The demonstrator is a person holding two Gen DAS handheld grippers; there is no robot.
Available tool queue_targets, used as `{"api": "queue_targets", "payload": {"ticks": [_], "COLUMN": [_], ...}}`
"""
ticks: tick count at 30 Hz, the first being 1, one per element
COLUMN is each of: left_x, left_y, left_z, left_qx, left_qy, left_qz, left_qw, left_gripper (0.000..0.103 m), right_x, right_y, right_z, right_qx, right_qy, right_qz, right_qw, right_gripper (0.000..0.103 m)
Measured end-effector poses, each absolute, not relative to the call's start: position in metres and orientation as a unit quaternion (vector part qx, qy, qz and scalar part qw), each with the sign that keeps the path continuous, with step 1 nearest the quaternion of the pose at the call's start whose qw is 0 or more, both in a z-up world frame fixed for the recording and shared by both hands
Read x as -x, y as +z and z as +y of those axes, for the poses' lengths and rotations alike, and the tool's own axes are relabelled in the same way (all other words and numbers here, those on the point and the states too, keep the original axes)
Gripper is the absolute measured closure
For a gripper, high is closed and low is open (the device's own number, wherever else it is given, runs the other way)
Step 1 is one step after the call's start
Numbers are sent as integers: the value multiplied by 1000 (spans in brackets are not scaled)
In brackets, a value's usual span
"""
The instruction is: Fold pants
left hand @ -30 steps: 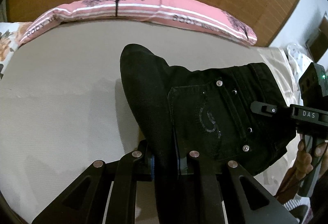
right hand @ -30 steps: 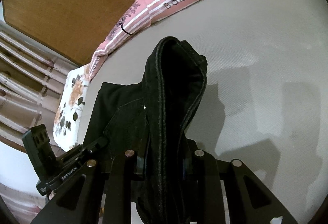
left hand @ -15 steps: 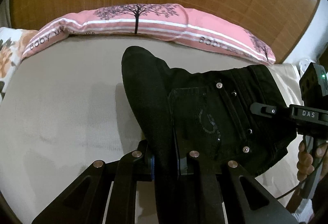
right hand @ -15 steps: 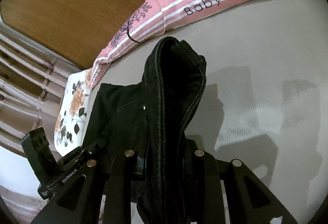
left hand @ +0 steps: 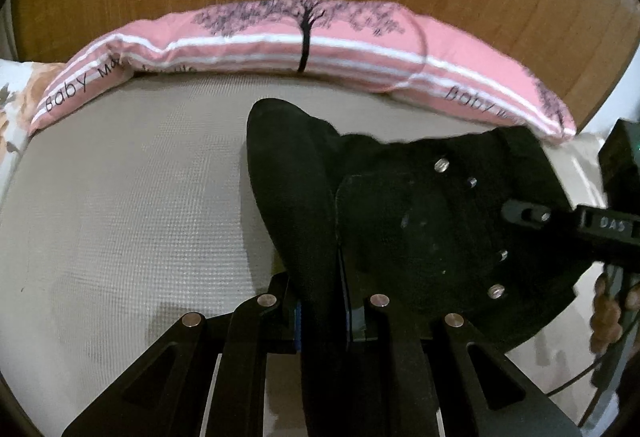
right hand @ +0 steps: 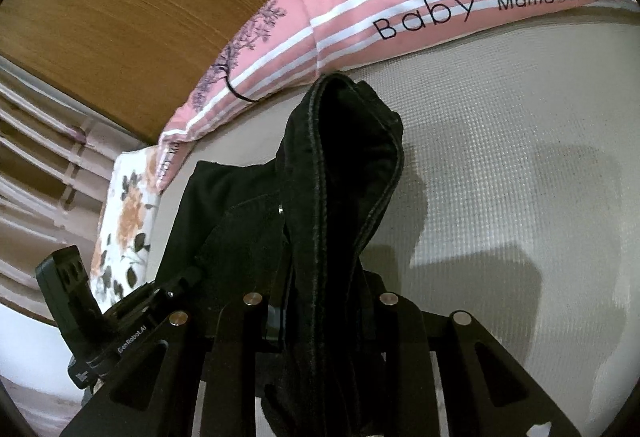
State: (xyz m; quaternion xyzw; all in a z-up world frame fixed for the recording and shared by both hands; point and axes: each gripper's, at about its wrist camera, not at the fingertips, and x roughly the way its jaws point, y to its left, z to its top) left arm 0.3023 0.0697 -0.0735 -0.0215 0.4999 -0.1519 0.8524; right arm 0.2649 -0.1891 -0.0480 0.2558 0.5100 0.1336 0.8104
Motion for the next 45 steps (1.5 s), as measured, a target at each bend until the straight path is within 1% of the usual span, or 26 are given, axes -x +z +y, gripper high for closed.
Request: {"api": "queue_targets", "payload": {"ticks": [2,3,4,5,6,7,8,9,10,12,15,16,19,27,32,35,39,43,45], "left_x": [-301,-300,-299,-298,-297,-295,-294,-293,-292,-286,-277,-273,-262,-235,-209,-193,-167,-142,-130], "left_y": [-82,-87,-90,-94,-95,-95,-95,-95,-95,-95,-94,-94,-94,-82,-62,-52,-37,-25,-19], "left_z": [71,71,71,70,71,71,71,72,72,74,76,77,79,82,83,84,83,84,85], "left_qx": [15,11,7,-1,-3,-7,-14,-20,-24,-33,-38,-37,-37,-41,-49,-47,-47,-44,-40], "left_qy": [-152,-149,-148,-143,-140,-138,-133,-125,-120,-118,-112,-109,-100,-68,-52,-45,-34,-27,-22], "left_qz": [502,505,506,508,506,502,501,501,500,500,499,499,498,491,481,475,463,450,446], "left_qw": [851,850,850,849,851,854,855,856,857,857,859,859,861,868,874,877,885,891,894], "left_gripper": [85,79,74,72,70,67,64,57,54,51,49,48,46,44,44,42,35,31,30], "right_x": [-266,-265,-264,-264,-263,-262,-261,-259,-257,-249,-236,-230,-212,-179,-155,-138,-116,-95,-86], "right_y": [-53,-56,-59,-61,-64,-65,-66,-66,-66,-64,-61,-61,-60,-41,-15,-3,9,22,28], "right_z": [-192,-193,-193,-193,-193,-193,-193,-193,-192,-191,-189,-189,-192,-195,-181,-172,-161,-146,-140], "right_qx": [-248,-241,-234,-227,-220,-213,-208,-203,-193,-170,-145,-138,-131,-149,-119,-106,-90,-69,-63], "right_qy": [129,125,120,113,108,103,94,90,86,79,75,72,66,45,41,40,30,26,22], "right_qz": [511,513,515,517,519,518,517,516,515,512,511,509,506,487,464,449,430,407,396], "right_qw": [813,815,816,818,819,822,825,827,831,838,844,847,850,860,877,886,898,910,916], "right_gripper": [81,79,74,72,68,60,58,55,51,49,45,42,39,38,38,30,22,11,9]}}
